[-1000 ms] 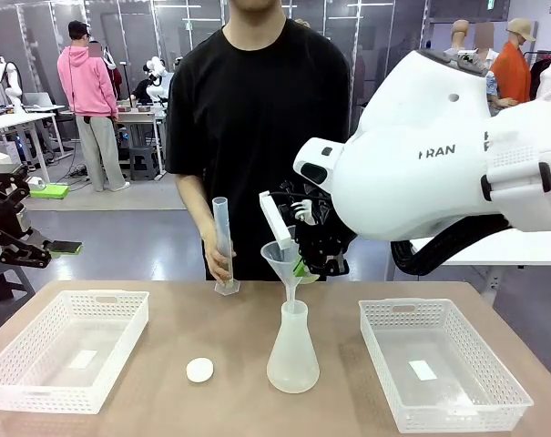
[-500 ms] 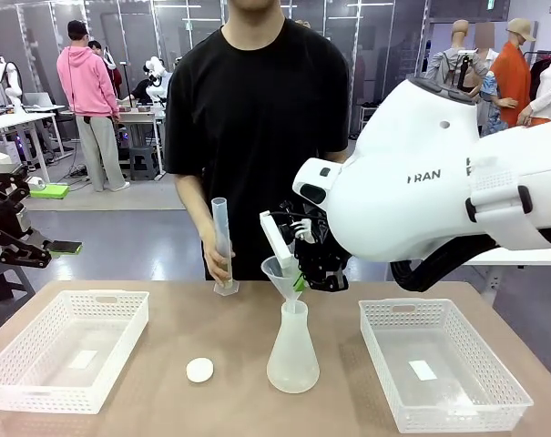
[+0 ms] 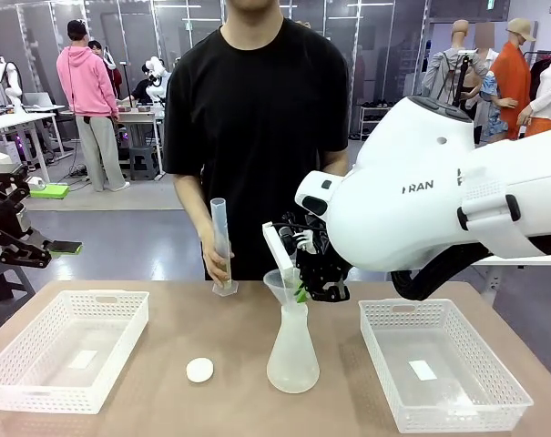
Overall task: Prepare the solutions needed for the experiment.
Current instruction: Pick up the Plastic Funnel and insert it into the Big flask, then once the solution is in the Big flask , pick up the Plastic Funnel and place it back into the right Organizing basket.
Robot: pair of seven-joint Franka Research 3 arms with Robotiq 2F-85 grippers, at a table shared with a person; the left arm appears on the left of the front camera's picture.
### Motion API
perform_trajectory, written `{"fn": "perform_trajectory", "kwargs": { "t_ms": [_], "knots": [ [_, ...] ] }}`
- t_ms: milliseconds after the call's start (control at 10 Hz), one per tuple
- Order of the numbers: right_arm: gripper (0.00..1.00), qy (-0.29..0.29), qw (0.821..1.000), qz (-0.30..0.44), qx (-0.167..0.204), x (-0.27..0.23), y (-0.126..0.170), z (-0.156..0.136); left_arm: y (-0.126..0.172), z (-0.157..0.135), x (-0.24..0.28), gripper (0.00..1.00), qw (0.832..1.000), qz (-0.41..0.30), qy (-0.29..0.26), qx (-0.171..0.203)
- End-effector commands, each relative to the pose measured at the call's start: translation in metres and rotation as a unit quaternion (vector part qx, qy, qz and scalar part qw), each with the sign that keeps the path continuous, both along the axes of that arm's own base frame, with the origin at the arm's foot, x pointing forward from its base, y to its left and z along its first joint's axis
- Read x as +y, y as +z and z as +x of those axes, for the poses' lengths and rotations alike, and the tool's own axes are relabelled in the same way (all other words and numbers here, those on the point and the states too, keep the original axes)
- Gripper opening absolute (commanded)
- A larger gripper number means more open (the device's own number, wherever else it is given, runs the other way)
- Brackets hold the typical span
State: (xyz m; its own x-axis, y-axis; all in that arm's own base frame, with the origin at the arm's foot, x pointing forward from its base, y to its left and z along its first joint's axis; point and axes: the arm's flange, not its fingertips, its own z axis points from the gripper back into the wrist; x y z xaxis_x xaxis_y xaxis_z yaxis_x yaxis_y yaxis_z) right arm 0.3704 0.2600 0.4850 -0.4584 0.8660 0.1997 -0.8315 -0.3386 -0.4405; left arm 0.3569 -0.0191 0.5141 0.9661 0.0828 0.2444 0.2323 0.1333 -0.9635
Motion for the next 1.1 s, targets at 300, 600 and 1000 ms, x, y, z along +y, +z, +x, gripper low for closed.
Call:
{"fn": "perform_trajectory", "kwargs": {
  "t_ms": [300,600,1000],
  "knots": [
    [0.27,0.000,1.000,0.000,0.000,0.0000,0.0001,-0.0001,0.0014,-0.0011,-0.0013,1.00,1.000,-0.008,-0.004,-0.005],
    [0.27,0.000,1.000,0.000,0.000,0.0000,0.0001,-0.0001,0.0014,-0.0011,-0.0013,1.00,1.000,-0.008,-0.004,-0.005],
    [0.27,0.000,1.000,0.000,0.000,0.0000,0.0001,-0.0001,0.0014,-0.0011,-0.0013,1.00,1.000,-0.008,-0.004,-0.005]
  ]
}}
